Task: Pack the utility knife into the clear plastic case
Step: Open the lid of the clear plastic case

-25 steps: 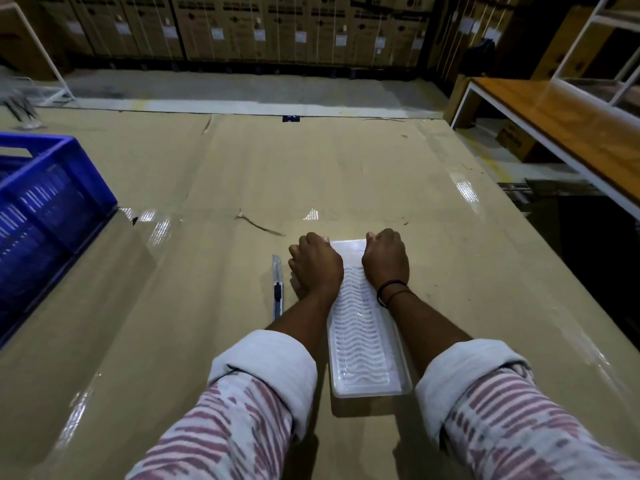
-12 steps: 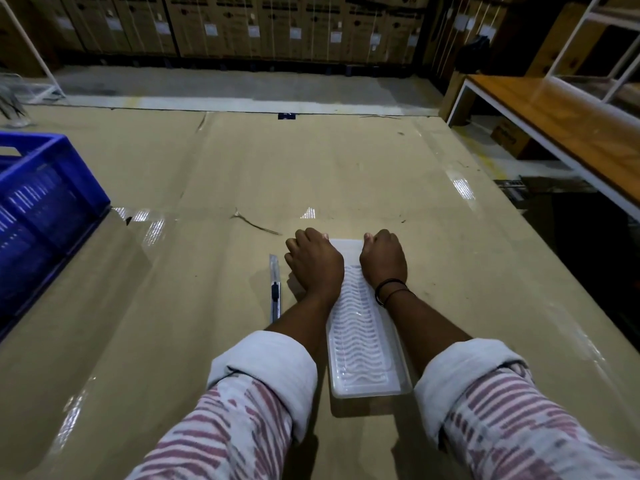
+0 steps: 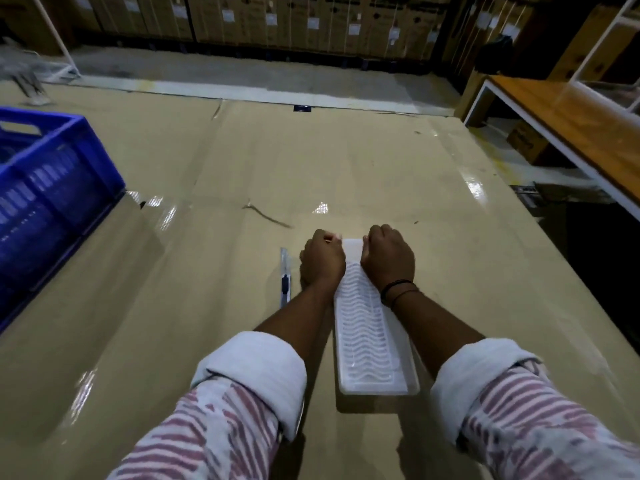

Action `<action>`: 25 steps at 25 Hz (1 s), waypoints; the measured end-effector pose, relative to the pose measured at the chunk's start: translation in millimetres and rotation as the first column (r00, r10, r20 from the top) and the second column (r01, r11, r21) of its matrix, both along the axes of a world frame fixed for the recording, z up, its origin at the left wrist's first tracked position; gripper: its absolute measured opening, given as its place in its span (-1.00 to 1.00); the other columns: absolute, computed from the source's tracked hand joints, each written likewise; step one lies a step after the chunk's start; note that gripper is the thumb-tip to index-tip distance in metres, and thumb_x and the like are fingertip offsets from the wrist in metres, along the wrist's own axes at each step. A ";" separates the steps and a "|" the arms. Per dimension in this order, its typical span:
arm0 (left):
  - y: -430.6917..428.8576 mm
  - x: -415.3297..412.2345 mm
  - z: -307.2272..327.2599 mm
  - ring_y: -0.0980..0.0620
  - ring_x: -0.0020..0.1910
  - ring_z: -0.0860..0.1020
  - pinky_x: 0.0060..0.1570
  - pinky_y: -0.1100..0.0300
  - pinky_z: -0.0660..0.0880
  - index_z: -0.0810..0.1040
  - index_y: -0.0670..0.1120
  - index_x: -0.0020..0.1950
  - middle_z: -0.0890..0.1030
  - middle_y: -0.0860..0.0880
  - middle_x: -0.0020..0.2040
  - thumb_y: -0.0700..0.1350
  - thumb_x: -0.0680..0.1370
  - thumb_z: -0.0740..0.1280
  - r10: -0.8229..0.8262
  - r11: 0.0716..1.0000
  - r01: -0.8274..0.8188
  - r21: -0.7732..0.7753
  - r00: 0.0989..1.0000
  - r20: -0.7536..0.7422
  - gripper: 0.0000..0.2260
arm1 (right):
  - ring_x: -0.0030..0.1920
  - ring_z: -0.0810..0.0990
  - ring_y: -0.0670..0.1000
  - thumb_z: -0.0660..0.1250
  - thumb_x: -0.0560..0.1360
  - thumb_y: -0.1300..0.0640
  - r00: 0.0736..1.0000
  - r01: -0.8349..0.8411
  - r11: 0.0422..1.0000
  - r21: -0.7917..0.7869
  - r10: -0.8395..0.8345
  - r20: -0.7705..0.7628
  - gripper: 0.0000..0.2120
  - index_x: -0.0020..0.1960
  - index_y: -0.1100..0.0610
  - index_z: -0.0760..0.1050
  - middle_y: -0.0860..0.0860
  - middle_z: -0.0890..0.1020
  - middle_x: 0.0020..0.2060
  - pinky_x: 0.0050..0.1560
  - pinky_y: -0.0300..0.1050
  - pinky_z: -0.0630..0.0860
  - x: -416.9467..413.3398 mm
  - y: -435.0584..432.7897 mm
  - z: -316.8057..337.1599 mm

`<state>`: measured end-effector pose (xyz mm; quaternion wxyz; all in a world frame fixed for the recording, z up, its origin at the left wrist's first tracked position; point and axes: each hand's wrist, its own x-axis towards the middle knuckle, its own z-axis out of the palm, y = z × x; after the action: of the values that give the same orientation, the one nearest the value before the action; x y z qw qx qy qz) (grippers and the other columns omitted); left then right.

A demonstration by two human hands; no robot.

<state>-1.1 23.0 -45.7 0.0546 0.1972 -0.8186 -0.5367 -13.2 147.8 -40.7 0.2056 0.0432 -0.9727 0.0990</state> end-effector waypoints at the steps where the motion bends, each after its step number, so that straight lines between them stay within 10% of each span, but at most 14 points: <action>1: -4.6 5.7 1.7 -0.20 0.27 0.62 0.11 0.11 0.46 0.62 -0.12 0.23 0.69 -0.16 0.25 -0.01 0.70 0.27 -0.024 0.997 0.025 0.079 1.000 -0.007 -0.75 | -0.16 0.59 0.27 0.31 0.49 0.16 1.000 -0.018 1.000 0.025 0.018 0.011 -0.89 -0.14 0.21 0.52 0.20 0.60 -0.18 -0.29 0.02 0.50 4.9 -2.6 3.3; 15: -20.9 47.0 8.1 -0.27 0.23 0.66 0.21 -0.17 0.66 0.55 -0.13 0.33 0.66 -0.21 0.30 -0.02 0.60 0.43 -0.235 0.972 0.229 0.052 0.960 0.155 -0.66 | 0.36 0.36 0.23 0.41 0.26 -0.41 0.772 -0.221 0.948 0.227 0.028 0.635 -0.04 0.45 0.08 0.22 0.17 0.34 0.43 0.22 0.14 0.47 197.8 -34.1 66.5; 25: -20.3 44.9 4.7 -0.26 0.30 0.62 0.29 -0.24 0.61 0.43 -0.10 0.42 0.62 -0.22 0.34 -0.03 0.64 0.35 -0.289 0.955 0.269 0.122 0.937 0.195 -0.63 | 0.13 0.54 0.22 0.46 0.28 -0.20 0.783 -0.291 0.923 0.253 0.078 0.617 -0.29 0.29 0.13 0.38 0.19 0.53 0.17 0.02 0.05 0.56 194.3 -36.5 71.4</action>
<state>43.8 2.7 -41.0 -0.1183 0.1372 -0.8133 -0.5529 181.2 111.3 30.7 -0.1313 0.1406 -0.9805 -0.0392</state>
